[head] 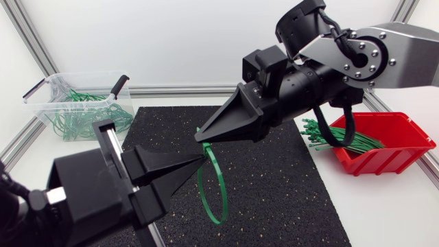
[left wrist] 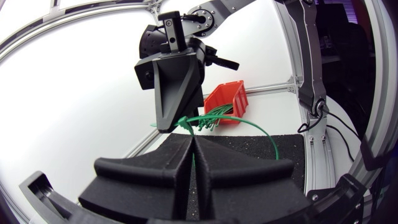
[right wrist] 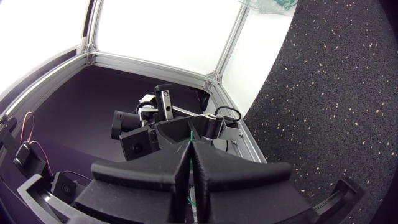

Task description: Take a green cable tie from the red box, thread the tail through the head to close it, then place it in the transparent bin on the left.

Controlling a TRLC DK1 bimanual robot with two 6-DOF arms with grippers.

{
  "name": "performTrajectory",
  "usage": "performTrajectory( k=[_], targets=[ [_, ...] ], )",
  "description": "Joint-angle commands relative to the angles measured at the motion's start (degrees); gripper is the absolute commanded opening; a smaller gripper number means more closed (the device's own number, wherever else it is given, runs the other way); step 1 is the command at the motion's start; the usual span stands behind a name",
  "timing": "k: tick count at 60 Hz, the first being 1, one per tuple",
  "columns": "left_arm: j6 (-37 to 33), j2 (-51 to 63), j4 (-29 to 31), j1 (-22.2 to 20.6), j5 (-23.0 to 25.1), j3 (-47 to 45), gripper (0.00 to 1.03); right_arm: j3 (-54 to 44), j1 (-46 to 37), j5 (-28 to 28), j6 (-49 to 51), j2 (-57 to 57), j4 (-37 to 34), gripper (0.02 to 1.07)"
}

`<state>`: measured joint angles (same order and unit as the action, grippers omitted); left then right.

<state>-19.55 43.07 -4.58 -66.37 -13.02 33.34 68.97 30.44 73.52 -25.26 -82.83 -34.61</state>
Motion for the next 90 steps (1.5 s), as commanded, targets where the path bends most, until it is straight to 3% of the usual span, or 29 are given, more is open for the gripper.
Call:
performTrajectory(
  k=[1, 7, 47, 60, 65, 70, 73, 76, 79, 90],
  targets=[
    [-1.10, 0.09, -0.34, -2.36, 0.36, -0.38, 0.04, 2.49, -0.20, -1.36, 0.29, -2.34, -0.02, 0.08],
    [-1.10, 0.17, -0.25, -4.21, -1.49, -0.21, 0.04, 3.01, 0.06, -1.71, 0.29, -3.92, -0.11, 0.08],
    [-0.84, 1.67, -0.69, -6.32, -5.09, 1.02, 0.04, 2.40, -0.38, -3.64, 0.65, -7.79, 0.68, 0.08],
    [-0.58, 1.58, -0.87, -5.53, -5.88, 0.50, 0.04, -1.65, 0.15, -3.64, 1.17, -2.25, 0.60, 0.09],
    [0.30, 0.70, -0.43, -1.57, -5.88, 0.32, 0.04, -3.32, -0.99, -3.82, 2.40, -0.41, 0.68, 0.37],
    [0.57, 0.70, -0.25, 3.53, -5.00, -0.38, 0.04, -4.63, -2.57, -5.22, 5.04, 0.39, 0.68, 0.56],
    [0.57, 0.88, -0.17, 8.19, -2.54, -0.74, 0.04, -5.42, -3.10, -7.16, 6.89, 0.65, 0.68, 0.66],
    [1.01, 1.23, 0.10, 14.51, 0.62, -1.00, 0.04, -6.22, -3.72, -9.44, 9.00, 0.56, 0.68, 0.87],
    [1.53, 1.23, 0.18, 19.70, 3.17, -1.17, 0.04, -6.92, -3.89, -12.78, 11.63, 0.30, 0.68, 1.01],
    [3.38, 3.69, 0.36, 42.73, 13.28, 0.06, 0.04, -7.80, -5.83, -17.00, 16.38, -1.02, 1.21, 1.03]
  ],
)
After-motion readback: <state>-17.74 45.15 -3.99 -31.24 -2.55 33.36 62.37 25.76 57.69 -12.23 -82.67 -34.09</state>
